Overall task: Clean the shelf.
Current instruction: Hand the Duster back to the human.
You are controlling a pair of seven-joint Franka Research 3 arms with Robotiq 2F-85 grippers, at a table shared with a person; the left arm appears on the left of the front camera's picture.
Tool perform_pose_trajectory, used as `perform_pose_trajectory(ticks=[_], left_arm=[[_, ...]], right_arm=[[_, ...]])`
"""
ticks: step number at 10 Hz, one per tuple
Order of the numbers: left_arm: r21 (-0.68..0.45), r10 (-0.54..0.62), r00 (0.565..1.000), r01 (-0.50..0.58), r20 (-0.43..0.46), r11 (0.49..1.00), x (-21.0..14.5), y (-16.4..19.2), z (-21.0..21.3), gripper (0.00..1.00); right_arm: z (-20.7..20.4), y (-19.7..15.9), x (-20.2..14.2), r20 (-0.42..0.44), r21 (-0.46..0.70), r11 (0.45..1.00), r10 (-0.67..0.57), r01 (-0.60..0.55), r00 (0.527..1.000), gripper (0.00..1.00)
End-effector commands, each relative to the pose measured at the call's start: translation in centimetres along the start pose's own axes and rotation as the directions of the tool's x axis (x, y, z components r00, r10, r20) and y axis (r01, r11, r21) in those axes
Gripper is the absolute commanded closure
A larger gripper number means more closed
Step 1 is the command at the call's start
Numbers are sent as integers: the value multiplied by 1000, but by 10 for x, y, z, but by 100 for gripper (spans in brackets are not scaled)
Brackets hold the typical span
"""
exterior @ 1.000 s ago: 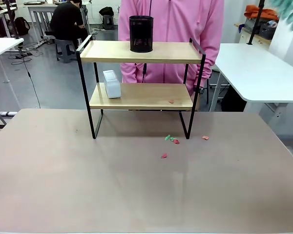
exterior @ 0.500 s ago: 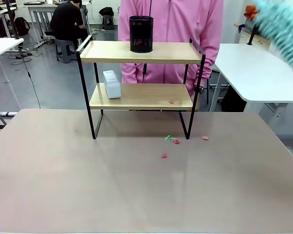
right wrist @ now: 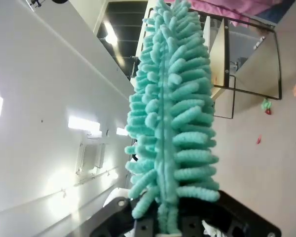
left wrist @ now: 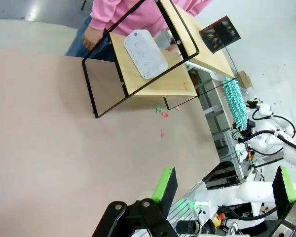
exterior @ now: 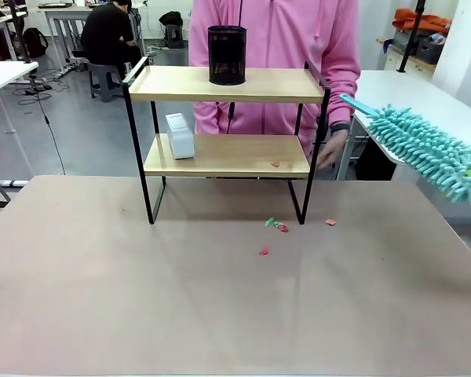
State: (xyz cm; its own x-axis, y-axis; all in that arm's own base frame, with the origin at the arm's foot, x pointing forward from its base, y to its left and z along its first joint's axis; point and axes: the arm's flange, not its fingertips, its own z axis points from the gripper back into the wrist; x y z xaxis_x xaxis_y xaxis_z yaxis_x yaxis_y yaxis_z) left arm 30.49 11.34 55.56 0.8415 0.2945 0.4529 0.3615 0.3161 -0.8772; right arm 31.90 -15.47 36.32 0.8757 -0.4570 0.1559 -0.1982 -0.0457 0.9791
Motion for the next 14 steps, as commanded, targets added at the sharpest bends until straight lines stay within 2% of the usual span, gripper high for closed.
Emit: perform_pose_trajectory(ticks=[1,3,10,11,13,14], left_arm=[[6,-7,1000,7,-4,1000,1,-1,0,0],[6,-7,1000,7,-4,1000,1,-1,0,0],[6,-7,1000,7,-4,1000,1,-1,0,0],[6,-7,1000,7,-4,1000,1,-1,0,0],[6,-7,1000,7,-4,1000,1,-1,0,0],[6,-7,1000,7,-4,1000,1,-1,0,0]], right_arm=[[-3,11,9,33,1,1000,-13,13,999,100],[-7,8,8,37,-28,999,-19,21,999,100],[-9,4,10,36,-16,1000,-20,20,999,100],[-11,3,11,40,-15,1000,-23,24,999,57],[-15,5,12,30,-17,1000,-14,15,999,0],[-16,8,11,23,-15,1000,-3,3,1000,0]])
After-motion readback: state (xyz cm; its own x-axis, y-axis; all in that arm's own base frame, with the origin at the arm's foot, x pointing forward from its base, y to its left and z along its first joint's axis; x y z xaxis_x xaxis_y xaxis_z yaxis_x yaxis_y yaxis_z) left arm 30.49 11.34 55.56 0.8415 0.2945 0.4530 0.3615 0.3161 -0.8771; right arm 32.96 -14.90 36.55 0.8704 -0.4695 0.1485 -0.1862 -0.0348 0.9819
